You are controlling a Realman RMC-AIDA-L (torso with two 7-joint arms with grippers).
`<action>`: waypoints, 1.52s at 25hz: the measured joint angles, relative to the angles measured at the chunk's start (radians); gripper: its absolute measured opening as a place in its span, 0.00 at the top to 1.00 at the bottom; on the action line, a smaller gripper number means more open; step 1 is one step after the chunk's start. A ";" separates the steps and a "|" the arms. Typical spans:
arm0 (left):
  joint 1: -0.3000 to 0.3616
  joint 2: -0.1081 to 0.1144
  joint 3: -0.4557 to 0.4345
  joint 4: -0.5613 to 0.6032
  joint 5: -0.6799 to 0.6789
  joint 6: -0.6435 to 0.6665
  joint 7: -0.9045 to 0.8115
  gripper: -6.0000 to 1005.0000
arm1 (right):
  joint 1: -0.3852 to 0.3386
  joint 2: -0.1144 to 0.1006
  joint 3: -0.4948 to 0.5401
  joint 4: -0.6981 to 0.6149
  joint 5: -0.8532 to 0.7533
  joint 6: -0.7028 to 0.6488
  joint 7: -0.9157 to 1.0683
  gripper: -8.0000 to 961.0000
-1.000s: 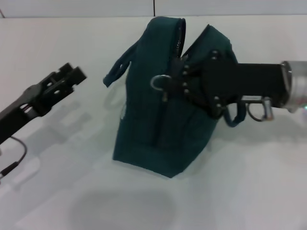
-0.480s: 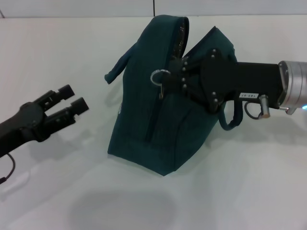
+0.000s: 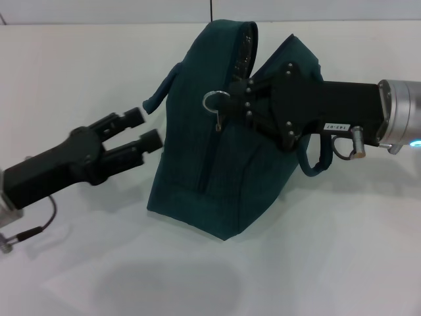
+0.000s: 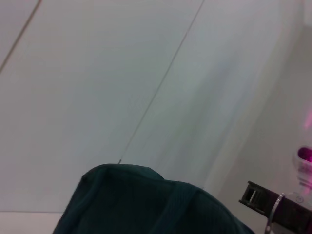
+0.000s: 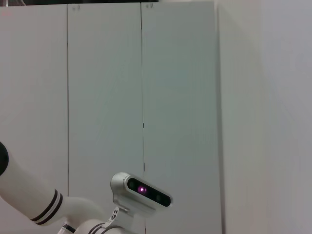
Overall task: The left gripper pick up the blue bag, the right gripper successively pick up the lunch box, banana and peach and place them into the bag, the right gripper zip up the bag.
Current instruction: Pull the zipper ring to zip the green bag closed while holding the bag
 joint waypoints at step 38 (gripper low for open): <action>-0.055 -0.026 -0.002 -0.018 0.059 -0.088 0.007 0.46 | 0.026 0.000 -0.067 -0.001 0.047 0.033 -0.009 0.95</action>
